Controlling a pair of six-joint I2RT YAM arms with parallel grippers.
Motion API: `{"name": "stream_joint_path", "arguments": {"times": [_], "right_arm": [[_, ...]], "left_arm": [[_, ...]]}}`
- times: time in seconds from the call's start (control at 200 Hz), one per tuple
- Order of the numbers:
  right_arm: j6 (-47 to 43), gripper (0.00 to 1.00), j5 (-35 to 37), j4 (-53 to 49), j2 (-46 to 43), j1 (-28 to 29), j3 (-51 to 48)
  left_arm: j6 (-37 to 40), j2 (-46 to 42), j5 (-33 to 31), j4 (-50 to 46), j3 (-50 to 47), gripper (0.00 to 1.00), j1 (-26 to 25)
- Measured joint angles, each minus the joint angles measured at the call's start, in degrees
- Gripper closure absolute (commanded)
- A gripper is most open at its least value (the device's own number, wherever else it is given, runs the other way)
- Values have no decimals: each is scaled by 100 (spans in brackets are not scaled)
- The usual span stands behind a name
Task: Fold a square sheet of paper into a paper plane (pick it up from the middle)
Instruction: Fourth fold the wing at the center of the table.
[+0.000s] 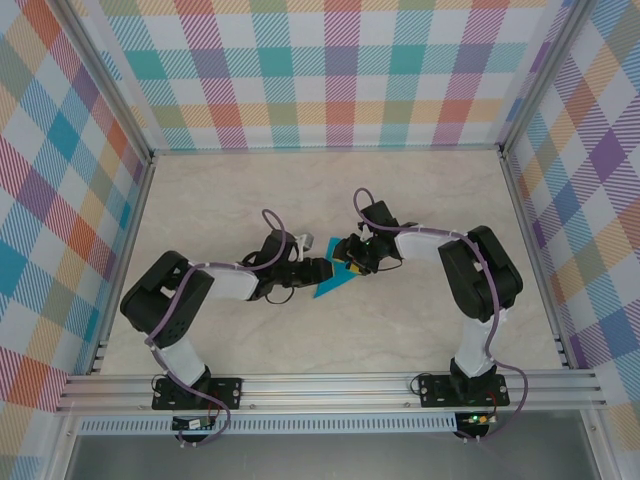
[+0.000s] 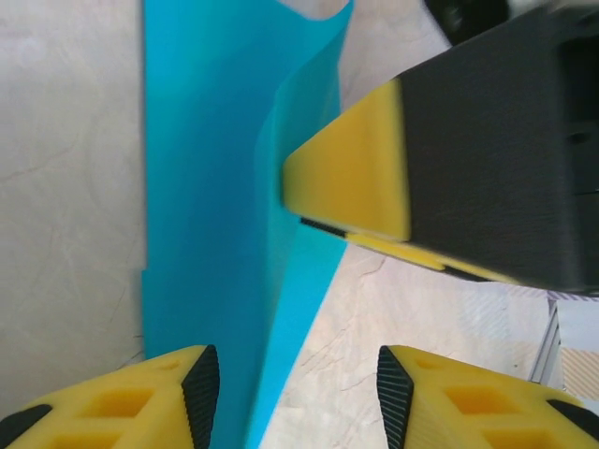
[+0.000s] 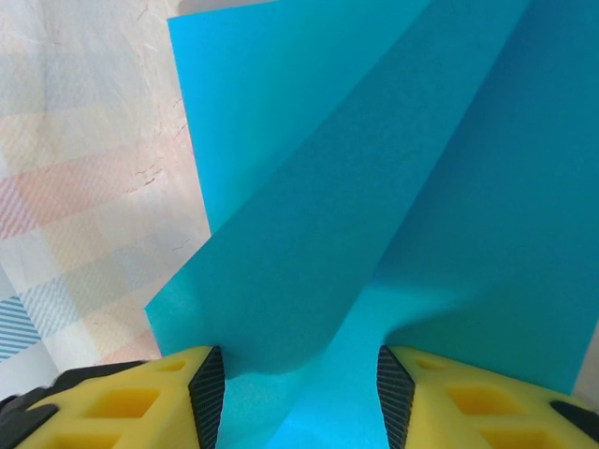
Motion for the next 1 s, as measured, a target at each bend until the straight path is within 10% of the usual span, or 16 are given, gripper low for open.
{"name": "stream_joint_path", "arguments": {"times": [0.495, 1.0], "right_arm": [[-24, 42, 109, -286, 44, 20, 197], [-28, 42, 146, -437, 96, 28, 302]], "left_arm": [[-203, -385, 83, -813, 350, 80, 57], [-273, 328, 278, -1088, 671, 88, 57]]}}
